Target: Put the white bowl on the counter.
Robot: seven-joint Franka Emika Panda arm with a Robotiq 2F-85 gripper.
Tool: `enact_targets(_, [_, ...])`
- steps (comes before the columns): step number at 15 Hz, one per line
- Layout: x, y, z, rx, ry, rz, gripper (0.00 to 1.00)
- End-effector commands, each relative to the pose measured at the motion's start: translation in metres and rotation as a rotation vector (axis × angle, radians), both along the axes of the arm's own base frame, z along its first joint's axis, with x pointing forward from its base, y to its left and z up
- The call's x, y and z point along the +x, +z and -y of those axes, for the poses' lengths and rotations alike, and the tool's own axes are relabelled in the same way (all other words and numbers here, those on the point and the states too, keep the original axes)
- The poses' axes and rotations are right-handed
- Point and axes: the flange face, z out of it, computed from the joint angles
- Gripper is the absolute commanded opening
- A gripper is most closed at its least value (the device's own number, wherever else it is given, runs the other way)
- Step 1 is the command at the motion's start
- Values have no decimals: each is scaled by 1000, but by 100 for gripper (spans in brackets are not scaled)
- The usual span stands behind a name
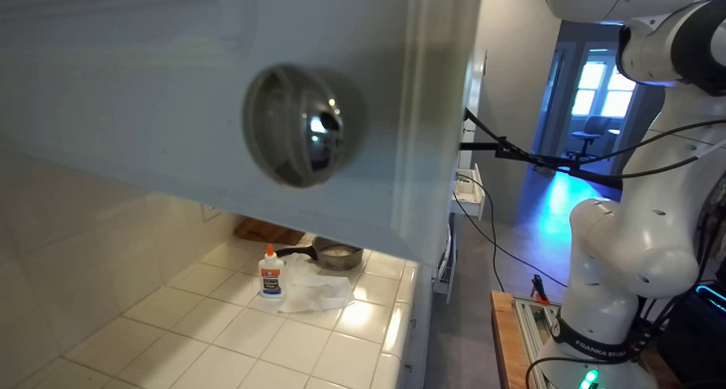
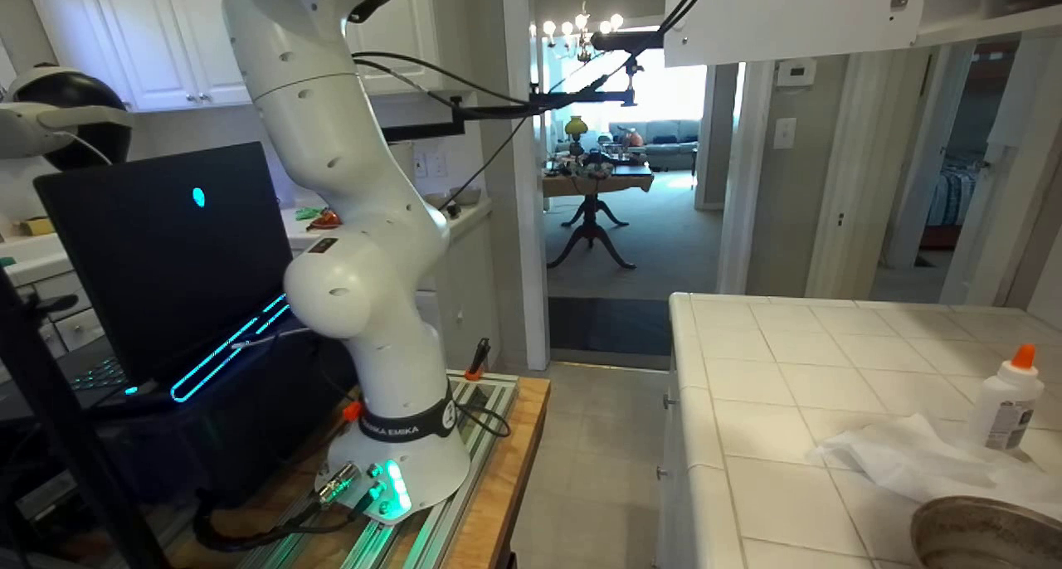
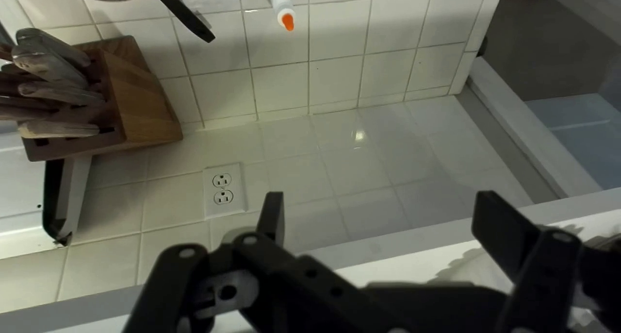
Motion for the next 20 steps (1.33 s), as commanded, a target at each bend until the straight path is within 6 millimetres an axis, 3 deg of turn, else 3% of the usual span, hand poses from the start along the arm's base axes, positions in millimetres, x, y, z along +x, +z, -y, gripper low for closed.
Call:
enact_targets(1, [19, 4, -12, 6, 14, 28, 100])
enact_targets(8, [41, -8, -42, 5, 77, 125, 100])
enact_targets(13, [45, -6, -60, 64, 125, 174, 100])
enact_targets(20, [47, -1, -65, 153, 145, 211, 100])
